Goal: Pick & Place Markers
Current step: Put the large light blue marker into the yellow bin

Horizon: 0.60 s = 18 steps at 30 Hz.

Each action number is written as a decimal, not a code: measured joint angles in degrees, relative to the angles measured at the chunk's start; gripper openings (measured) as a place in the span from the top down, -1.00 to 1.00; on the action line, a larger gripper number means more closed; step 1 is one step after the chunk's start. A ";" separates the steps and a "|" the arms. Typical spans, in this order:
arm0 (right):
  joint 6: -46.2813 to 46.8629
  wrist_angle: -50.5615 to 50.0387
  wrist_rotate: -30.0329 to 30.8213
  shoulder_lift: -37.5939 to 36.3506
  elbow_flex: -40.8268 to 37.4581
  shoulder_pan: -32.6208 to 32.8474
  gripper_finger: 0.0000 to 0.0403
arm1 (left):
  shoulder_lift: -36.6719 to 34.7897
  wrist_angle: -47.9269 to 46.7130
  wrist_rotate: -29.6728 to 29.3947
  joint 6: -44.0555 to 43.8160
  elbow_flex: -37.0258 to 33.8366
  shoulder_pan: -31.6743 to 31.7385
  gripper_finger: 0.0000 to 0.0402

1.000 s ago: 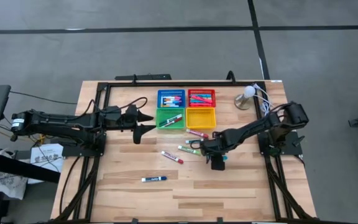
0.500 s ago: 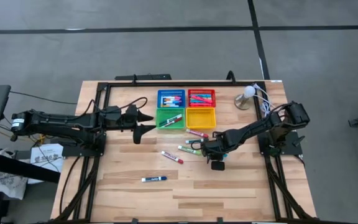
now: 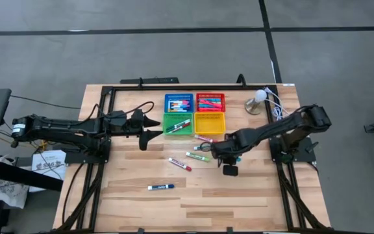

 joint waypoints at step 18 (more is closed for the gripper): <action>-13.12 -5.77 -0.99 -11.47 22.74 -10.22 0.67 | 0.00 0.01 0.00 0.00 0.00 -0.01 -0.13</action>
